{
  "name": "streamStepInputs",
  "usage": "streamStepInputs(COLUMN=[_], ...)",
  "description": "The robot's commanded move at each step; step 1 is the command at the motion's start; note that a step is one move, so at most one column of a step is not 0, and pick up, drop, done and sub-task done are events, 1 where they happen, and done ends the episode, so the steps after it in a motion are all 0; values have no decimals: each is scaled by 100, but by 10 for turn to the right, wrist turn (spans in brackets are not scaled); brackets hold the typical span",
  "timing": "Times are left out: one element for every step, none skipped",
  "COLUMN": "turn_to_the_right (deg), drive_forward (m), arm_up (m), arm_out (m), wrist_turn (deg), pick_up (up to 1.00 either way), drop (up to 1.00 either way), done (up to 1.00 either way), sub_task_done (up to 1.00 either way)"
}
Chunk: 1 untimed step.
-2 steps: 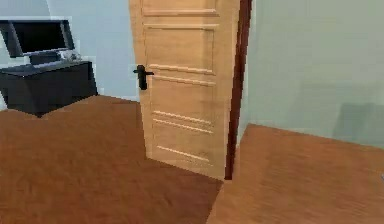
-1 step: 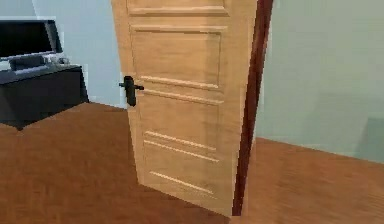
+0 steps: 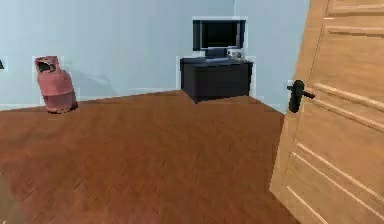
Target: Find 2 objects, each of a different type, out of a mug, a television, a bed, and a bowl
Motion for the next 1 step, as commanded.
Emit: streamStepInputs(turn_to_the_right=[-210], drive_forward=[0], arm_up=[0], arm_out=[0], wrist_turn=[0], pick_up=[0], drop=[0], done=[0], sub_task_done=[0])
